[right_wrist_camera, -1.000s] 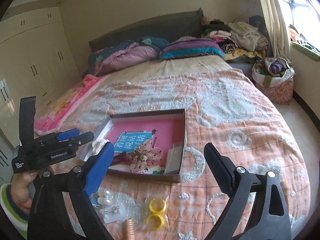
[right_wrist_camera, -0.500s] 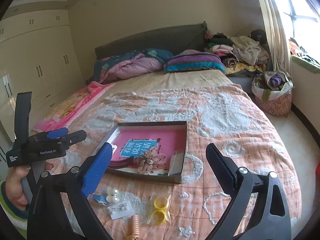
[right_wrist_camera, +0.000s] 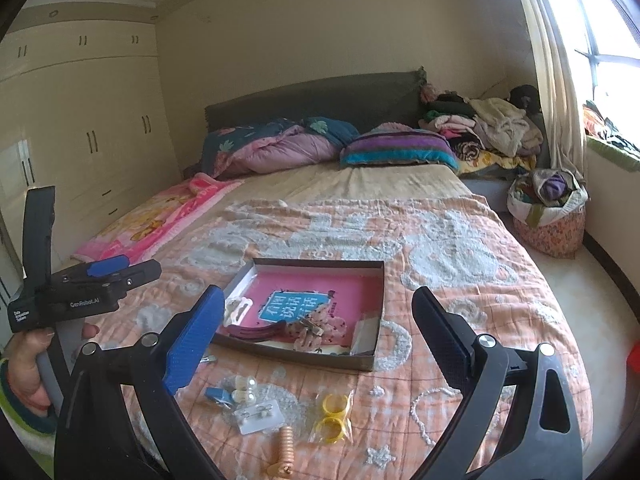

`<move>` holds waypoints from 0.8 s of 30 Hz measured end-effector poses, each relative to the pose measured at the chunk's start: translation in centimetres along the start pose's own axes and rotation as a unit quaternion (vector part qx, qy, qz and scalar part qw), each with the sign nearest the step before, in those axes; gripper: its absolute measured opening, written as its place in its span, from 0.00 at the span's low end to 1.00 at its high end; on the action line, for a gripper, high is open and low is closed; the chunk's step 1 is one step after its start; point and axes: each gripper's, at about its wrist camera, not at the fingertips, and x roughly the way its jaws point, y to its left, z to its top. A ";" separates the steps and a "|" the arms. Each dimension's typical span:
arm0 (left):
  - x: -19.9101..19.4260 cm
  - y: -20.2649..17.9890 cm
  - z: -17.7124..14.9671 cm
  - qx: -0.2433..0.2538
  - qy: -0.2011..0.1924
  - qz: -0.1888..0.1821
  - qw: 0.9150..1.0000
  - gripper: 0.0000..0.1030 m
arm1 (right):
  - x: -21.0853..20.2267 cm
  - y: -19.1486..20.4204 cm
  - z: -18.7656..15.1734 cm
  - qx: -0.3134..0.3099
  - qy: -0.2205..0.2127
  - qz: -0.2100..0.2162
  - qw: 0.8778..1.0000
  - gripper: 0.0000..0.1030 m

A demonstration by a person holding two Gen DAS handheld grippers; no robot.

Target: Organize jewelry

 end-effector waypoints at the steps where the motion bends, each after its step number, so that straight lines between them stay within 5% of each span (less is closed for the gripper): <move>1: -0.3 0.0 -0.1 0.000 -0.002 -0.002 1.000 0.91 | -0.2 0.2 0.0 -0.003 -0.001 0.002 1.000 0.91; 24: -2.3 -0.2 -7.3 0.028 0.037 0.015 0.999 0.91 | -0.7 3.8 -5.4 -0.051 0.059 0.055 0.995 0.95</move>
